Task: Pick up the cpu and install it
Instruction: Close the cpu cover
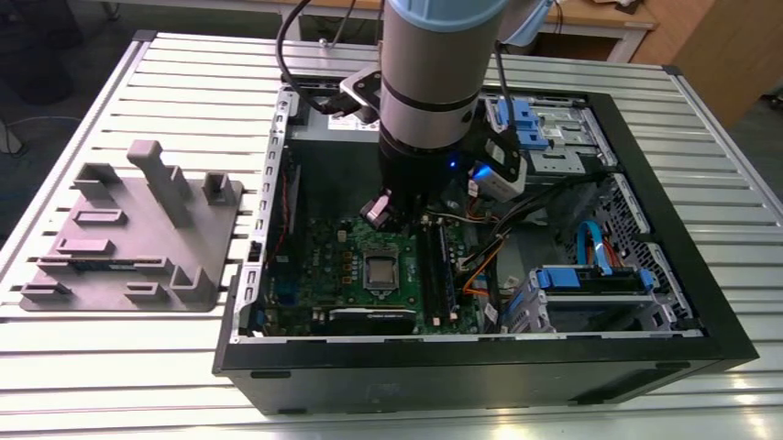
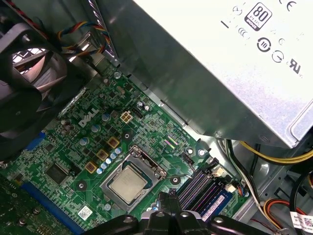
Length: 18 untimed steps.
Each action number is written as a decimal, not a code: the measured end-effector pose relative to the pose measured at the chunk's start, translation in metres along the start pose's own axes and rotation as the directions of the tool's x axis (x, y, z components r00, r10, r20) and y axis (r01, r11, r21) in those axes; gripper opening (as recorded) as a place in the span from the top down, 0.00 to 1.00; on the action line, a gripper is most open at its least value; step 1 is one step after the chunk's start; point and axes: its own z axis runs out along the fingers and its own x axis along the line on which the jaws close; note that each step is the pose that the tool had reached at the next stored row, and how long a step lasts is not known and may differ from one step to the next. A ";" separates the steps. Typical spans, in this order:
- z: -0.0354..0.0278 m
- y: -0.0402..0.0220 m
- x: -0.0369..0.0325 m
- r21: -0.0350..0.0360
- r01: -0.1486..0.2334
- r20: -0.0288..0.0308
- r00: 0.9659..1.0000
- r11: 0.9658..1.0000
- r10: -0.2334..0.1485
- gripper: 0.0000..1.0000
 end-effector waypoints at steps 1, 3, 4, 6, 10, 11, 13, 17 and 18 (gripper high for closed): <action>-0.0003 0.0000 0.0000 0.000 0.000 0.000 1.000 1.000 0.000 0.90; -0.0005 0.0000 0.0000 0.000 0.000 0.000 1.000 1.000 0.000 0.90; -0.0006 0.0000 -0.0001 0.000 0.000 0.000 1.000 1.000 0.000 0.90; -0.0009 0.0000 -0.0001 0.000 0.000 0.000 1.000 1.000 0.000 0.90; -0.0021 0.0000 -0.0001 0.000 0.000 0.000 1.000 1.000 0.000 0.90; -0.0026 0.0001 -0.0002 0.000 0.000 0.000 1.000 1.000 0.000 0.90; -0.0035 0.0001 -0.0002 0.000 0.000 0.000 1.000 1.000 0.000 0.90; -0.0057 0.0002 -0.0004 0.000 0.000 0.000 1.000 1.000 0.000 0.90; -0.0061 0.0002 -0.0004 0.000 0.000 0.000 1.000 1.000 0.000 0.90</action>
